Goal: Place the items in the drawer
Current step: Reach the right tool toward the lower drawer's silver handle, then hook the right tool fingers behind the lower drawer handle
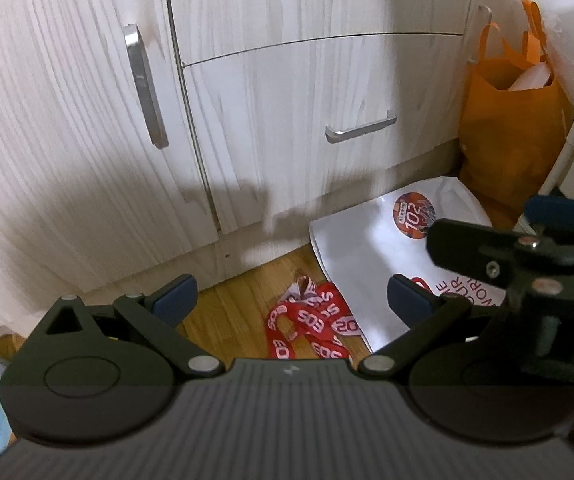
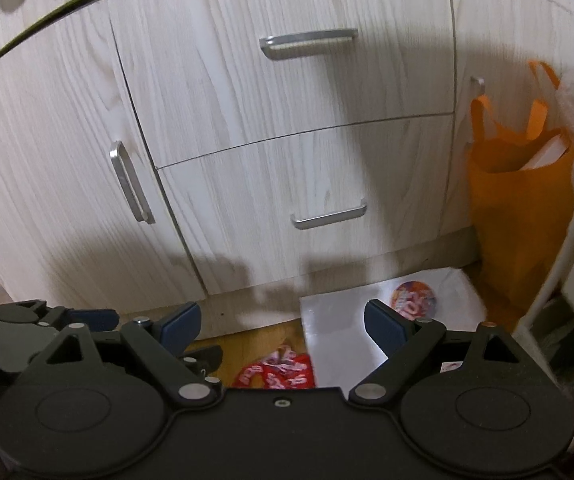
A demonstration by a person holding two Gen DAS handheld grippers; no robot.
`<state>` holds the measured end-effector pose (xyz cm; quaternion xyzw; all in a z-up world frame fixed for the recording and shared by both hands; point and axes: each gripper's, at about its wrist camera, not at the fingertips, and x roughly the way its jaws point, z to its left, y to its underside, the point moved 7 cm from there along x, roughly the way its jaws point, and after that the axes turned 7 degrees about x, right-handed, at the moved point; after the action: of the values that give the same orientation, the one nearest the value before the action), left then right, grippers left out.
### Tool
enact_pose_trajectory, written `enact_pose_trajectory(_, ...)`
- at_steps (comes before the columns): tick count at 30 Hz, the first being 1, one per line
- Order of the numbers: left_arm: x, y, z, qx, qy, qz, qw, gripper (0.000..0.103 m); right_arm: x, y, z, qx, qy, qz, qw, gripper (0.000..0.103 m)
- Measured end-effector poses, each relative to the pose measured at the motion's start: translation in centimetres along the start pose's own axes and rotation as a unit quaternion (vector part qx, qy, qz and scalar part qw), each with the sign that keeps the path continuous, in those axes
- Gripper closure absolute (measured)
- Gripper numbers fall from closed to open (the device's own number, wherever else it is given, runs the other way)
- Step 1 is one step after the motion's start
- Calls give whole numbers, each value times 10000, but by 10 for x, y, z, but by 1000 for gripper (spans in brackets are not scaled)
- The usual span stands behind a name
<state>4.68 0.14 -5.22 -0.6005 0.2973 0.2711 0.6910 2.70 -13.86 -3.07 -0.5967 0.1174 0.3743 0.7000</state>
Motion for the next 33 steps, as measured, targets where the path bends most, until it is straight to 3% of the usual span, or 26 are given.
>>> enact_pose_trajectory(6, 5, 26, -10, -125, 103, -163, 9997, 0, 14, 3, 6, 380, -972, -175, 9944, 12)
enact_pose_trajectory(13, 25, 32, 2, -777, 751, -31, 9941, 0, 45, 11, -8, 991, -1268, -230, 9867, 13)
enact_pose_trajectory(16, 23, 32, 5, -826, 553, -118, 9950, 0, 56, 10, -25, 1564, -1511, -346, 9755, 22)
enact_pose_trajectory(18, 20, 31, 7, -789, 385, -183, 9960, 0, 63, 8, -34, 1877, -1646, -398, 9675, 41)
enact_pose_trajectory(21, 21, 28, 14, -998, 486, -176, 9937, 0, 72, 0, -43, 2237, -1864, -545, 9551, 59)
enact_pose_trajectory(23, 26, 28, 18, -1075, 482, -160, 9929, 0, 82, -8, -49, 2550, -1922, -538, 9461, 65)
enact_pose_trajectory(25, 30, 34, 21, -1092, 403, -12, 9932, 0, 93, -17, -55, 2845, -1975, -524, 9366, 66)
enact_pose_trajectory(27, 33, 40, 23, -1093, 289, 180, 9934, 0, 107, -28, -59, 2969, -1826, -453, 9362, 82)
enact_pose_trajectory(33, 38, 41, 28, -1205, 311, 240, 9919, 0, 149, -54, -70, 3212, -1243, -267, 9384, 85)
